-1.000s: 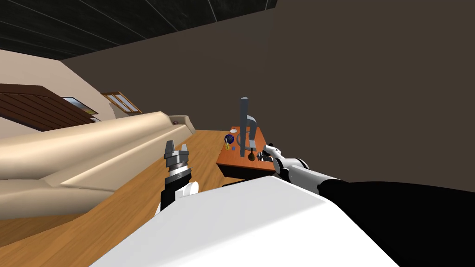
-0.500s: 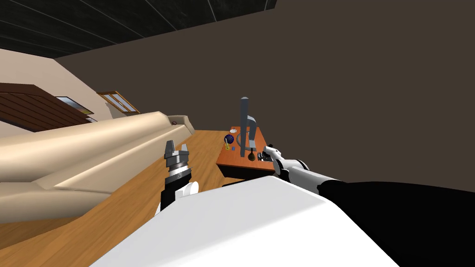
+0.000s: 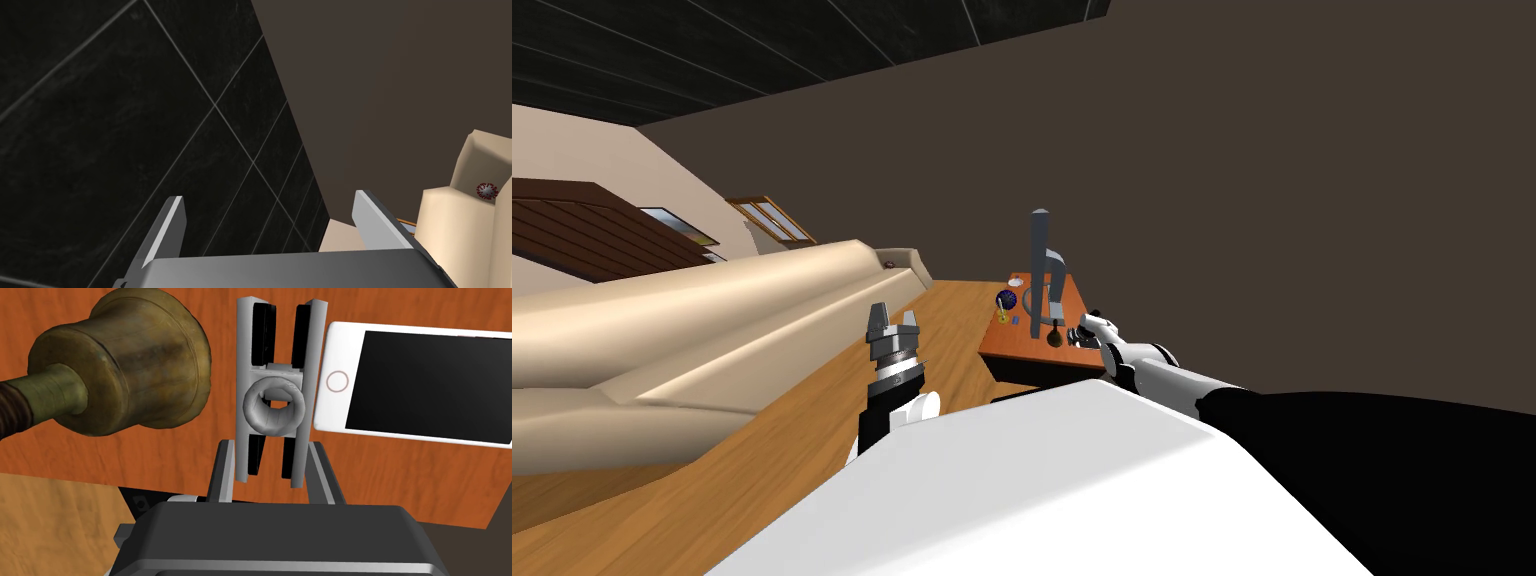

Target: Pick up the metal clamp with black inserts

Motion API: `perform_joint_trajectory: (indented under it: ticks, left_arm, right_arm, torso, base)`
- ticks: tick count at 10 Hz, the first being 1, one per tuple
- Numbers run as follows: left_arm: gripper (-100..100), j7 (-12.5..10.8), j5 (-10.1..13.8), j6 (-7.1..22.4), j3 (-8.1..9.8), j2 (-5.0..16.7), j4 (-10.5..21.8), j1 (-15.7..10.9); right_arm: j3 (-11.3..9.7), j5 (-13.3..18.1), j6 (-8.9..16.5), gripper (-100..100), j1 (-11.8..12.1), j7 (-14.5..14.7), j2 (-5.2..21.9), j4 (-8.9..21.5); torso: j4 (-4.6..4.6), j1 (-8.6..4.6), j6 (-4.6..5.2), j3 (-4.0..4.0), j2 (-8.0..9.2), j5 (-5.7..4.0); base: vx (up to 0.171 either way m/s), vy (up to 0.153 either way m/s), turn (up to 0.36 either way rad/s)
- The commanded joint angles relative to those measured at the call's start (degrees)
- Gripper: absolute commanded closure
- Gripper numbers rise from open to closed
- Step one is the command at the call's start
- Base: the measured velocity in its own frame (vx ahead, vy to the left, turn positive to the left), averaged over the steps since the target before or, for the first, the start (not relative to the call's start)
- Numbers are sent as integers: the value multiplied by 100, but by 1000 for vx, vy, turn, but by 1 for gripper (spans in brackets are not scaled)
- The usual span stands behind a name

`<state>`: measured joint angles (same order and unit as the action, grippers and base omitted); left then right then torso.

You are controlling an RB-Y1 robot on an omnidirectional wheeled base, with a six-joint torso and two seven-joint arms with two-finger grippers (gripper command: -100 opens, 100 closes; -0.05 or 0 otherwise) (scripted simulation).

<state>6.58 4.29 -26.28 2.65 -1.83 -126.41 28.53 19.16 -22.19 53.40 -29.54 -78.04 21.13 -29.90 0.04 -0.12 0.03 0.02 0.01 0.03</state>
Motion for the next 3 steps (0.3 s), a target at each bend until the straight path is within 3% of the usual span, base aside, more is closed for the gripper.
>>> perform_joint_trajectory:
  ticks: [1,2,3]
  left_arm:
    - [0,0,0,0,0,0,0,0]
    - [0,0,0,0,0,0,0,0]
    - [0,0,0,0,0,0,0,0]
  right_arm:
    - [-13,-11,123,100,-175,-60,109,74]
    - [-16,9,93,100,-97,-69,50,3]
    - [-17,9,106,0,-115,-82,58,1]
  torso:
    - [0,0,0,0,0,0]
    - [1,-2,-1,2,4,0]
    - [-3,3,3,0,3,-3]
  base:
    - [-25,-32,92]
    - [-8,-12,26]
    - [0,0,0]
